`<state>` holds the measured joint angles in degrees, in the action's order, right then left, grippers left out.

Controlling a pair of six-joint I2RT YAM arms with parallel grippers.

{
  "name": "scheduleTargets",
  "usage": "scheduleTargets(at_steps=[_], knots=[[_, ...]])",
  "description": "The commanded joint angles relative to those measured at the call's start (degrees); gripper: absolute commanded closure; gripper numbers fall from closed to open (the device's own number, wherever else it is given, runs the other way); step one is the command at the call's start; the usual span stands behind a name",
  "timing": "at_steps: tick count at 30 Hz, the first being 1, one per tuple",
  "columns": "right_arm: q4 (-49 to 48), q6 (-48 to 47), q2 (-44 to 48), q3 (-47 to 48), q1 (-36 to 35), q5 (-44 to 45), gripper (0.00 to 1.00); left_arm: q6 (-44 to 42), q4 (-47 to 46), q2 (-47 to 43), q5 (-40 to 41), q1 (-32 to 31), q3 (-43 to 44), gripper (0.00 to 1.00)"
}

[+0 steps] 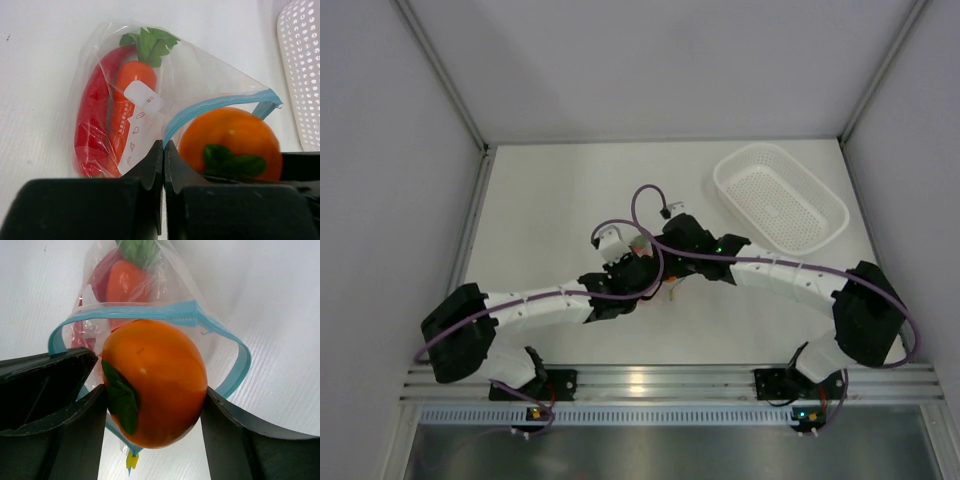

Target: Open the zip-top bag and remove the fake food

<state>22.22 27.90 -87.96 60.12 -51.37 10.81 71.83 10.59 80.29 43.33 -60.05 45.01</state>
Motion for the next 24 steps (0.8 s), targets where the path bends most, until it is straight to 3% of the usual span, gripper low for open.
scheduleTargets(at_steps=[1,7,11,17,24], knots=[[2.0,-1.4,5.3,3.9,-1.0,2.5,0.58,-0.6,-1.0,-1.7,1.8,-0.1,1.4,1.00],[7.3,-4.0,10.3,7.1,0.2,6.0,0.58,-0.8,-1.0,-3.3,2.8,-0.1,0.7,1.00],[9.2,-6.2,14.2,9.3,5.4,6.3,0.58,-1.1,-1.0,-4.2,3.0,0.0,0.1,1.00],[10.6,-10.0,13.9,13.0,23.7,8.4,0.58,-2.6,-1.0,-6.9,2.7,0.3,-0.4,1.00],[9.1,-11.1,0.6,19.1,40.0,9.1,0.58,-4.9,-1.1,-9.4,2.9,0.3,-0.6,1.00]])
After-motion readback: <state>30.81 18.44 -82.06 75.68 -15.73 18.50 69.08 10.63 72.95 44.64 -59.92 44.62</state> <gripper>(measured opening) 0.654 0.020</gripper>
